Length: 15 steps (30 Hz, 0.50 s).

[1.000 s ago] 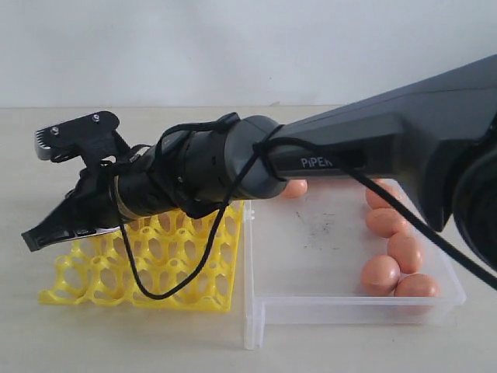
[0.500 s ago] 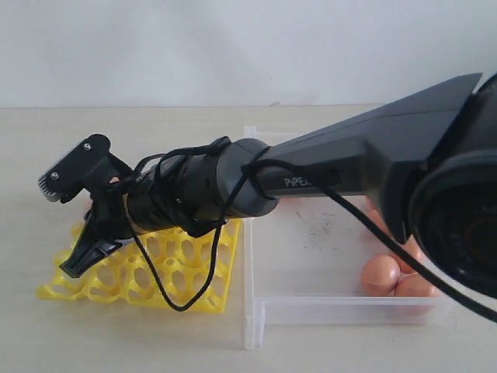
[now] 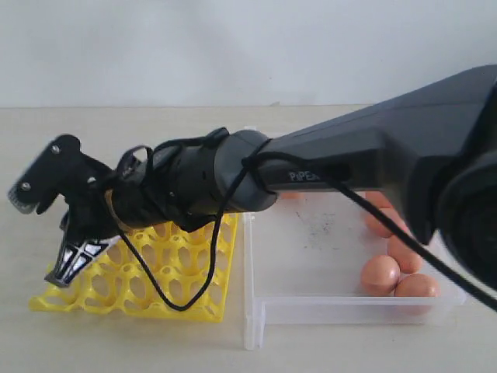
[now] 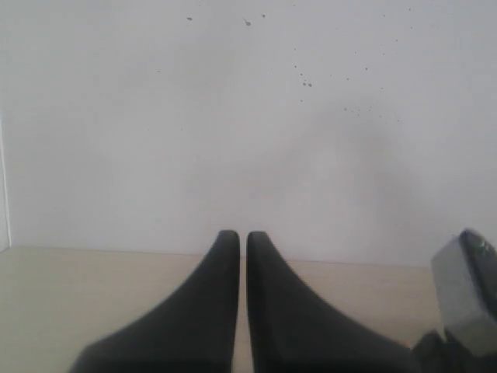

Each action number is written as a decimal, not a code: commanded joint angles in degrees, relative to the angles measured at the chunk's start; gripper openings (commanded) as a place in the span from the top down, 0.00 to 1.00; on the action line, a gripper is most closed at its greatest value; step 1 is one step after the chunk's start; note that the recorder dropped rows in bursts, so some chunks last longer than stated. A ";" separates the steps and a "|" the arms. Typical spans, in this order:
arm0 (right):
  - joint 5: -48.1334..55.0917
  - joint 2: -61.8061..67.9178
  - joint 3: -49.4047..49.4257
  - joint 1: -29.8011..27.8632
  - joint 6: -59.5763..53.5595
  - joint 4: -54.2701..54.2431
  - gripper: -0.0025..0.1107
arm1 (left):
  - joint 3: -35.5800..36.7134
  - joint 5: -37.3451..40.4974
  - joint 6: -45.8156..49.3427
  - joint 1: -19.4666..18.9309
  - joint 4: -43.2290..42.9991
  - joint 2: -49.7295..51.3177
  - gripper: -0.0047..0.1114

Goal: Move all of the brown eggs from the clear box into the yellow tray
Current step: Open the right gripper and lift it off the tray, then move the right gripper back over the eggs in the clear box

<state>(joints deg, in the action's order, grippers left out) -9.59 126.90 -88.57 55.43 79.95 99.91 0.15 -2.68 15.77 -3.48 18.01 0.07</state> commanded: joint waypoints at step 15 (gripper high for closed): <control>79.55 -17.16 15.11 10.30 -30.92 -0.47 0.98 | -0.15 -0.32 0.20 0.86 0.27 -0.07 0.93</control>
<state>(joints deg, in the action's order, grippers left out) 67.50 112.97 -77.24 66.58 46.48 99.46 0.15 -2.68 15.77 -2.94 18.01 0.07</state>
